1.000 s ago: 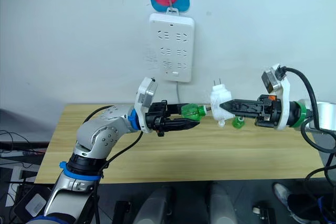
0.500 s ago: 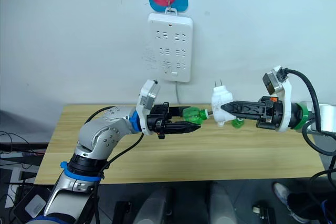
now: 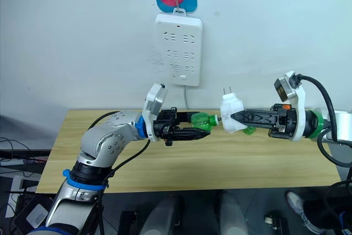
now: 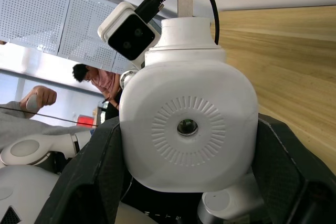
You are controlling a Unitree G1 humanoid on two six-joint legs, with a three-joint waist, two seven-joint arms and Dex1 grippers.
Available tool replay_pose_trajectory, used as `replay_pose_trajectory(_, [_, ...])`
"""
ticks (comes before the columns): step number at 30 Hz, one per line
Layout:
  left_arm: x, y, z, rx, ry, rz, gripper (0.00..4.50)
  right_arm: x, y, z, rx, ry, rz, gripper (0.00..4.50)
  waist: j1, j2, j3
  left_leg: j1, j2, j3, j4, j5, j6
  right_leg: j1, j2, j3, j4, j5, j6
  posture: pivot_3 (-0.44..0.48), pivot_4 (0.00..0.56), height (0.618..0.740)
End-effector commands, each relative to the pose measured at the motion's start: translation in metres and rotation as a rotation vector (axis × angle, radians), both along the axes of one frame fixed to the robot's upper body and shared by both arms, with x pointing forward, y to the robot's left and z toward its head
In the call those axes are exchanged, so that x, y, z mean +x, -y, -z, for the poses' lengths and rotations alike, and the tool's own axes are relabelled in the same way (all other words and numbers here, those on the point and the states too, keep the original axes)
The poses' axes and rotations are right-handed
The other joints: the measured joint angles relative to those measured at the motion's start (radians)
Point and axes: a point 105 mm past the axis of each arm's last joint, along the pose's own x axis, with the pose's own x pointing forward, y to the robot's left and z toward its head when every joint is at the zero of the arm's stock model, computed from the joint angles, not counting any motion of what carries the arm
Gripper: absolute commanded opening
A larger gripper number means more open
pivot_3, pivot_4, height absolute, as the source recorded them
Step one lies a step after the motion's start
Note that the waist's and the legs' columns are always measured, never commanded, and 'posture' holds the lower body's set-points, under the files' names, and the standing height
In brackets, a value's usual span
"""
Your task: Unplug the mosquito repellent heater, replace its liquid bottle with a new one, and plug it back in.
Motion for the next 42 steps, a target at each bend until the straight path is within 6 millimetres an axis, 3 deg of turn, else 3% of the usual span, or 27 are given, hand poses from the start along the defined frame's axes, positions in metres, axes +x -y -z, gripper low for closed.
replay_pose_trajectory(1, [-0.007,-0.001,-0.014,-0.034,0.048,0.03,2.27,-0.007,-0.003,-0.006,0.013,0.023,-0.034,2.96,0.0,0.0,0.0,0.0,0.0,0.0,0.0,0.0,0.0,0.0,0.0,0.0,0.0,0.0,0.0,0.024,0.269,0.74])
replay_pose_trajectory(33, [-0.003,0.017,-0.008,-0.028,0.072,0.047,2.27,-0.017,-0.042,-0.01,-0.006,0.138,-0.138,2.96,-0.001,0.0,0.0,0.0,0.0,0.0,0.0,0.0,0.0,0.0,0.0,0.0,-0.001,0.0,0.0,0.007,0.282,0.74])
replay_pose_trajectory(37, [-0.002,0.015,-0.007,-0.028,0.069,0.038,2.27,-0.016,-0.04,-0.006,-0.023,0.127,-0.116,4.37,0.001,0.0,0.0,0.0,0.0,-0.001,0.0,0.0,0.0,0.0,0.0,0.0,-0.002,0.0,0.0,0.007,0.282,0.74])
replay_pose_trajectory(42, [0.006,0.014,-0.008,-0.039,0.067,0.001,2.27,-0.014,-0.038,0.002,-0.057,0.103,-0.085,4.49,-0.001,0.0,0.0,-0.001,0.0,0.0,0.0,0.0,0.0,0.001,0.0,0.0,-0.004,0.0,0.0,0.01,0.283,0.74])
